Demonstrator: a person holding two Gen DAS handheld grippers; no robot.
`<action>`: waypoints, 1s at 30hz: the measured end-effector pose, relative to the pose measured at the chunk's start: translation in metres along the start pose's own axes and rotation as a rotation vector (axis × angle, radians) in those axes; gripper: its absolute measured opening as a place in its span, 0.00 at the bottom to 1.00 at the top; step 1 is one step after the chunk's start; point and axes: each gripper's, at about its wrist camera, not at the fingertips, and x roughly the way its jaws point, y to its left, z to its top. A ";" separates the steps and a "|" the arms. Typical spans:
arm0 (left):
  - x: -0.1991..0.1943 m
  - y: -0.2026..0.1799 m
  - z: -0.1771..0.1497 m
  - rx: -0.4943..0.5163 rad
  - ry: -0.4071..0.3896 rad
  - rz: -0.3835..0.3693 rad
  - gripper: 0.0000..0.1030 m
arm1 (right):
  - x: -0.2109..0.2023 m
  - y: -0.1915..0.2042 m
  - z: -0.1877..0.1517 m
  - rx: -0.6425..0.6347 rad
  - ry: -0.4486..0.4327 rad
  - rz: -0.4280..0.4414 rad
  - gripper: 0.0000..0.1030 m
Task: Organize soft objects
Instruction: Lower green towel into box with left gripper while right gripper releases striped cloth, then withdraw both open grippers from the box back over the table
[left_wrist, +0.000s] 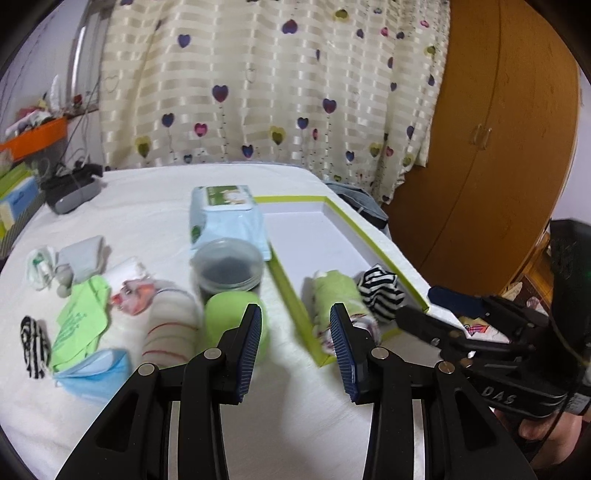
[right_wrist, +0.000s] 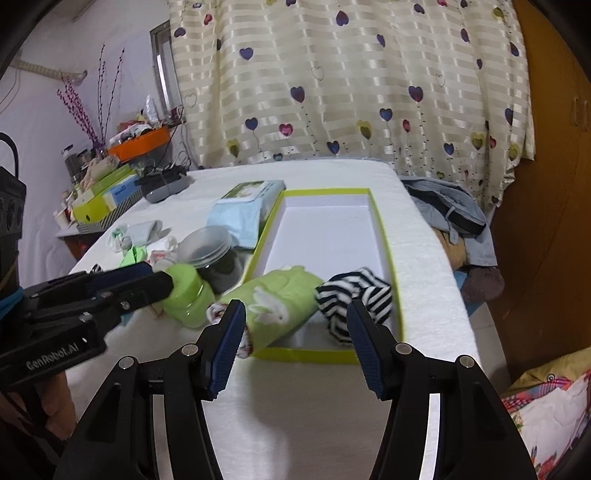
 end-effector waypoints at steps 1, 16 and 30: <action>-0.001 0.002 -0.002 -0.004 -0.002 0.005 0.35 | 0.004 0.004 -0.002 -0.007 0.015 0.005 0.56; 0.010 0.043 -0.005 -0.074 0.028 0.048 0.35 | 0.055 0.000 0.000 -0.012 0.105 -0.090 0.56; -0.016 0.083 -0.019 -0.135 -0.009 0.126 0.38 | 0.017 0.045 0.012 -0.062 -0.044 0.086 0.56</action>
